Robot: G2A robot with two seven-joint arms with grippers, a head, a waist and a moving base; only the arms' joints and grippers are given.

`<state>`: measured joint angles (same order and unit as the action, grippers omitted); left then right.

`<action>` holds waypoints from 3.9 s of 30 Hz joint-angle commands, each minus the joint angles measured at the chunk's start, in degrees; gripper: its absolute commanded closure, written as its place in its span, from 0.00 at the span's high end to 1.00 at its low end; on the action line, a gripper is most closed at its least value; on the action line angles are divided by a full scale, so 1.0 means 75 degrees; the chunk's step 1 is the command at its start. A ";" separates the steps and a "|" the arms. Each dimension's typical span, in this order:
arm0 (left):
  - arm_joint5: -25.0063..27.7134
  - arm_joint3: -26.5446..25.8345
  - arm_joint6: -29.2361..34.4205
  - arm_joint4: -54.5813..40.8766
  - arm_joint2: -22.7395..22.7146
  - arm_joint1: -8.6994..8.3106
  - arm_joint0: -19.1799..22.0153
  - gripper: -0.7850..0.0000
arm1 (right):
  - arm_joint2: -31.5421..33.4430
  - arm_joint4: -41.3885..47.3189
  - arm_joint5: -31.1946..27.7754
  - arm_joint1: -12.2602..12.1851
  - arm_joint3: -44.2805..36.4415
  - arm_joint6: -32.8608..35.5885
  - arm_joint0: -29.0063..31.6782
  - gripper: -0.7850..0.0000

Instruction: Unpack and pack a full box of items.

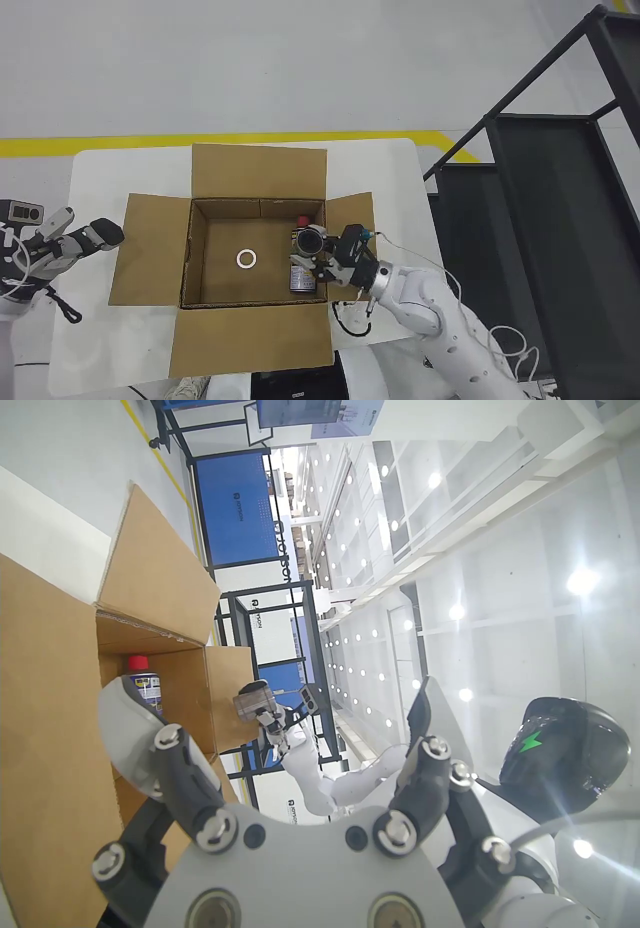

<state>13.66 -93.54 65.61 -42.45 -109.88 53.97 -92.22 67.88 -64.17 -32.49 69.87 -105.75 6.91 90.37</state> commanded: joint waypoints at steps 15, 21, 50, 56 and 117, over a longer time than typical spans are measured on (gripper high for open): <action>0.0000 0.0000 0.0000 0.0000 0.0000 0.0000 0.0000 1.00 | -0.0186 -0.0014 0.0164 0.0029 0.0205 0.0041 -0.0147 0.00; 0.0000 0.0000 0.0000 0.0000 0.0000 0.0000 0.0000 1.00 | -0.0467 -0.0208 0.0422 0.0067 0.0060 0.0425 -0.0448 0.00; 0.0000 0.0000 0.0000 0.0000 0.0000 0.0000 0.0000 1.00 | -0.4376 -0.0358 0.2096 0.1692 0.4949 0.1614 -0.5121 0.00; 0.0000 0.0000 0.0000 0.0000 0.0000 0.0000 0.0000 1.00 | -0.4524 -0.0461 0.1976 0.1834 0.5345 0.1944 -0.5351 0.00; 0.0000 0.0000 0.0000 0.0000 0.0000 0.0000 0.0000 1.00 | -0.1876 -0.0880 -0.1634 0.1023 0.1697 0.0841 -0.2949 1.00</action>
<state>13.66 -93.54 65.61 -42.45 -109.88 53.97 -92.21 52.26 -70.45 -43.39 77.99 -91.94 15.25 67.13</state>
